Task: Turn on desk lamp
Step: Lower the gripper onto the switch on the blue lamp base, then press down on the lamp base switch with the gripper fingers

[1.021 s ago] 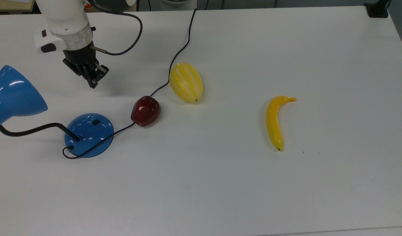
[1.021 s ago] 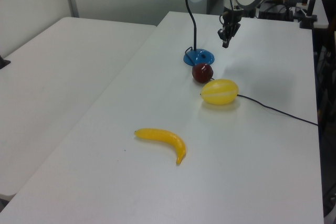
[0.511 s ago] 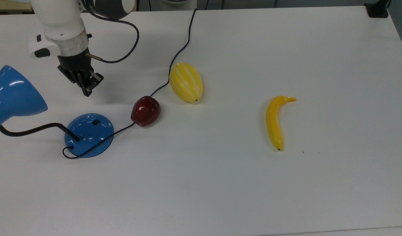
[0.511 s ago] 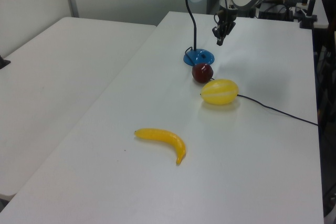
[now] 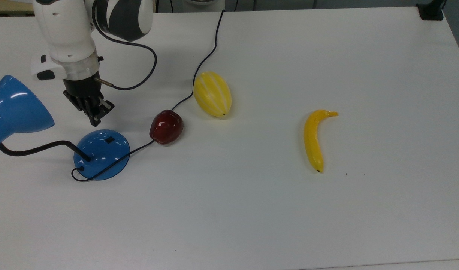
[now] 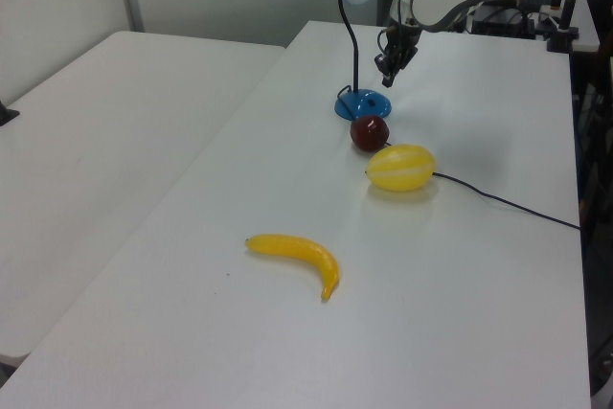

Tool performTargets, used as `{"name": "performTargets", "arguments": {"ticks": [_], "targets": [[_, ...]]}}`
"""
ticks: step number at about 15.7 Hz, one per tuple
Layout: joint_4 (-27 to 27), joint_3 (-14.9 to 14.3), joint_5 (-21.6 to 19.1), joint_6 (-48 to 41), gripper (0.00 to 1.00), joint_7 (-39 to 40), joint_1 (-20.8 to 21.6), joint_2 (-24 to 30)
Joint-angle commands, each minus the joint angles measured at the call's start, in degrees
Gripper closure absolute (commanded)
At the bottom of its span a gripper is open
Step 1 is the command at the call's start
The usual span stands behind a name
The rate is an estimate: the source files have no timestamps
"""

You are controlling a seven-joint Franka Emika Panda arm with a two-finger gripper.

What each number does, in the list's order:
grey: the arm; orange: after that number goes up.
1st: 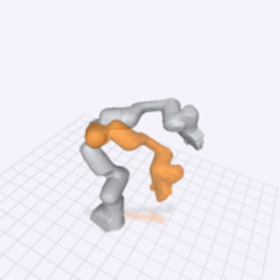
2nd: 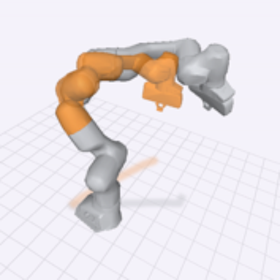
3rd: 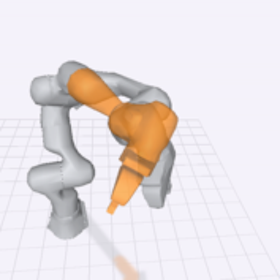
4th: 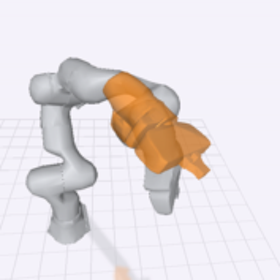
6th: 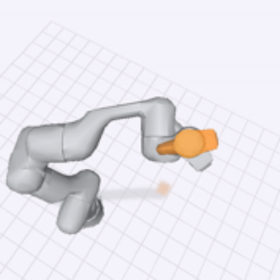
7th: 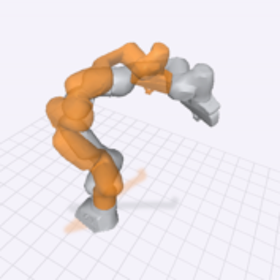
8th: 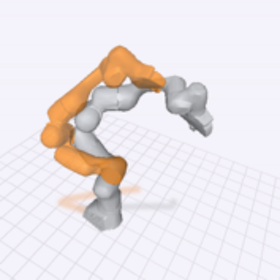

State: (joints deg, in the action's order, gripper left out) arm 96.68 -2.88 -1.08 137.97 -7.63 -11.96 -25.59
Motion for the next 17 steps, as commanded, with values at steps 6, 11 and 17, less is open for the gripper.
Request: {"name": "performTargets", "arguments": {"ticks": [6, 11, 17], "targets": [[-1.32, 0.07, 0.73, 4.15, 1.0, -4.4, 0.62, -3.68], [-1.84, 0.07, 0.73, 5.99, 1.0, -6.51, 1.32, -3.86], [-1.84, 0.07, 0.64, 5.82, 1.0, -6.87, 2.28, -3.77]]}}
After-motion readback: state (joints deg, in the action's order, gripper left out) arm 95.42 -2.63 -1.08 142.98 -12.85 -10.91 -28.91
